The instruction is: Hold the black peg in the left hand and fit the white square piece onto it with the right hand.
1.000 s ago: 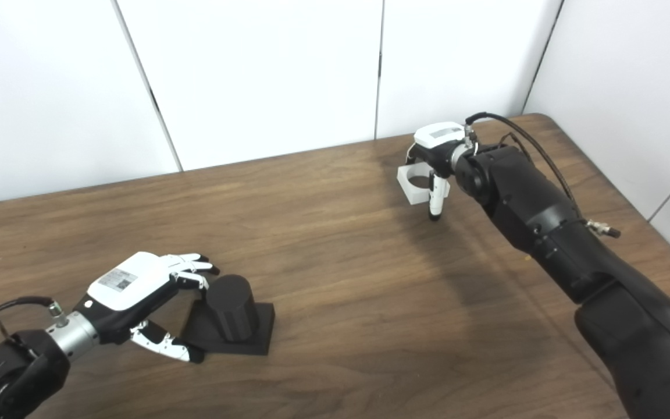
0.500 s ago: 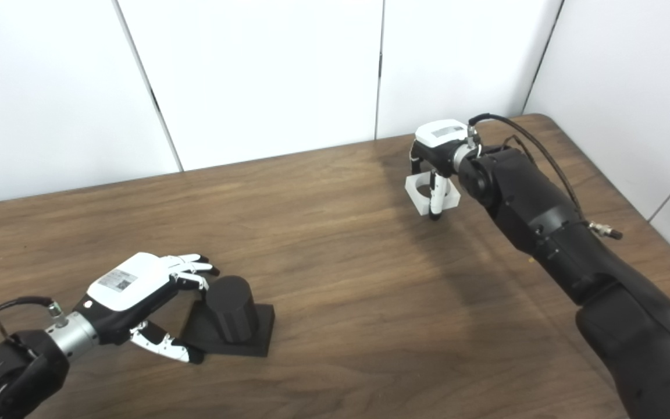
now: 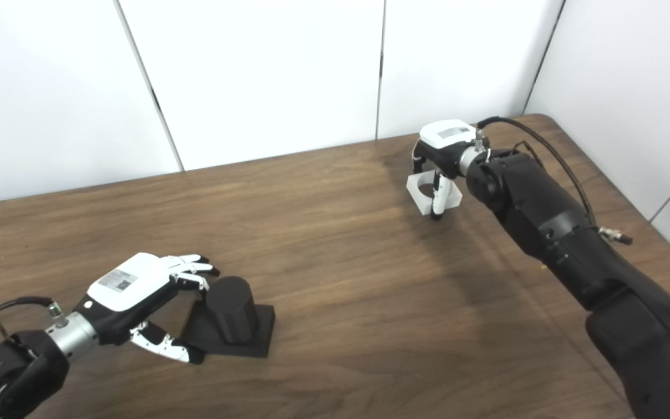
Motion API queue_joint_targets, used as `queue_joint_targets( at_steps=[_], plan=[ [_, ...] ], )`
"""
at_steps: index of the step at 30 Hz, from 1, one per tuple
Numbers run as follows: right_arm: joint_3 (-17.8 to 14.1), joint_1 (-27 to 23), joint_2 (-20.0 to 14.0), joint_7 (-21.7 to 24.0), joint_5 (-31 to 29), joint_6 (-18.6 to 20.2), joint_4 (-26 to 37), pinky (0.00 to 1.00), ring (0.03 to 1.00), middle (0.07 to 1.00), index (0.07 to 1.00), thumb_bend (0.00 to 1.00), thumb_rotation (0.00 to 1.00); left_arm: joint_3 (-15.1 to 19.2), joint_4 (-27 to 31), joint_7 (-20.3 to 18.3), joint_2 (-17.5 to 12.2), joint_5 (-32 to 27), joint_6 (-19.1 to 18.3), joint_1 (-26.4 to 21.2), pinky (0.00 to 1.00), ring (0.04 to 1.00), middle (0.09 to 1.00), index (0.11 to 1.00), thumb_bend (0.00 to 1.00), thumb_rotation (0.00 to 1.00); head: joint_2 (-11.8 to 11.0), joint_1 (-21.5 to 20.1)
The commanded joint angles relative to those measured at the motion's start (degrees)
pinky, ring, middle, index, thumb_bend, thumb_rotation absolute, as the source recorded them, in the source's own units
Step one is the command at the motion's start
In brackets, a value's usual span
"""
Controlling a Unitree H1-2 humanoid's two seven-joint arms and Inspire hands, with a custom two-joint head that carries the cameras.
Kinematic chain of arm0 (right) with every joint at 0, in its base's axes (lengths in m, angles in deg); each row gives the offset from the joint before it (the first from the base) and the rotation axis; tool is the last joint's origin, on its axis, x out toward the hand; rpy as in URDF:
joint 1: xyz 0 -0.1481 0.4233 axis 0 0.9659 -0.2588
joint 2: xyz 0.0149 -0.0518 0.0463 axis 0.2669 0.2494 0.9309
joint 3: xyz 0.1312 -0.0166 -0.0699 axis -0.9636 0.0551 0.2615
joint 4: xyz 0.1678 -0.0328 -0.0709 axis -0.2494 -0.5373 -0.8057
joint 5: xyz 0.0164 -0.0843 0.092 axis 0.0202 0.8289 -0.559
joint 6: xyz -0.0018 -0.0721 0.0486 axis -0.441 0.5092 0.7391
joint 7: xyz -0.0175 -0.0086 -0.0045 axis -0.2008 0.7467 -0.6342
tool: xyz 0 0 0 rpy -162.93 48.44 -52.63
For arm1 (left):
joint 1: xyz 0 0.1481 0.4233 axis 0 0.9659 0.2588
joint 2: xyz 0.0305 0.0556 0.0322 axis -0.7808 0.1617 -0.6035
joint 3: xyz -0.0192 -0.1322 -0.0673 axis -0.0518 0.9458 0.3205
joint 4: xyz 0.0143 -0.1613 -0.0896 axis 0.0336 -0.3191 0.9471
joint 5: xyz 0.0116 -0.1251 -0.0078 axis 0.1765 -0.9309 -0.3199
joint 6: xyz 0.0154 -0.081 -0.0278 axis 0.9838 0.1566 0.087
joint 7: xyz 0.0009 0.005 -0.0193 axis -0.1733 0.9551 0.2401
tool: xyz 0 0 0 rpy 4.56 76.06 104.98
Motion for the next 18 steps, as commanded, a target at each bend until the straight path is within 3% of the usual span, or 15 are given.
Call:
queue_joint_targets(
  at_steps=[1, 9, 18],
  plan=[
    [-1.5, -0.7, -2.2, -2.5, -0.4, -1.3, 1.6, 0.76, 0.821, 0.787, 0.481, 0.52, 0.13, -1.4, -1.7, -4.1, -2.3, 2.7, 0.5, 1.4, 0.84, 0.911, 0.863, 0.491, 0.52, 0.07, 0.3, 0.5],
    [-2.2, -0.3, -2.5, -2.2, -1.1, -3.3, 7.3, 0.74, 0.807, 0.785, 0.48, 0.52, 0.13, -1.6, -1.8, -4.6, -1.7, 2.8, -0.1, 1.1, 0.84, 0.912, 0.866, 0.491, 0.52, 0.07, 0.9, 2.6],
    [-3.4, 0.2, -2.6, 0.0, -4.0, -6.9, 14.8, 0.72, 0.8, 0.769, 0.481, 0.52, 0.13, -2.1, -1.0, -5.3, -0.7, 3.4, -1.1, 0.7, 0.85, 0.917, 0.873, 0.491, 0.52, 0.07, 2.4, 8.1]
  ],
)
